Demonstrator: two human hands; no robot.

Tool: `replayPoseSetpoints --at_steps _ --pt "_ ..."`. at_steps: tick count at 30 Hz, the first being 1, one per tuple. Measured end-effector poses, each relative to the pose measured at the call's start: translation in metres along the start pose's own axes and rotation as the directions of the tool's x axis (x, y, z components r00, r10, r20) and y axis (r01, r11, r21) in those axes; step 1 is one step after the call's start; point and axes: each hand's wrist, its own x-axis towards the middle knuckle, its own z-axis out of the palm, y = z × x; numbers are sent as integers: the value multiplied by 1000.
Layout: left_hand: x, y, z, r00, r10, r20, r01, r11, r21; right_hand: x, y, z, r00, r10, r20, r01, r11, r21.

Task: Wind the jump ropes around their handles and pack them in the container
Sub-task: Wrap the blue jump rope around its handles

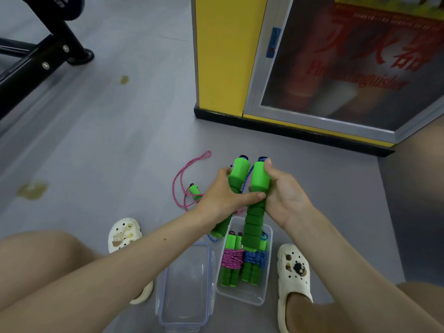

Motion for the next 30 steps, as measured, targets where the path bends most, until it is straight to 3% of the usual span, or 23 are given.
replayPoseSetpoints --at_steps 9,21,30 --pt "-2 1 9 993 112 -37 -113 994 -7 5 5 2 999 -23 -28 22 999 -26" --pt "8 -1 2 982 160 -98 -159 987 14 13 4 -4 998 -34 -60 34 999 1" --pt "7 -3 0 977 215 6 -215 975 58 15 1 -7 998 -62 -17 62 998 15"
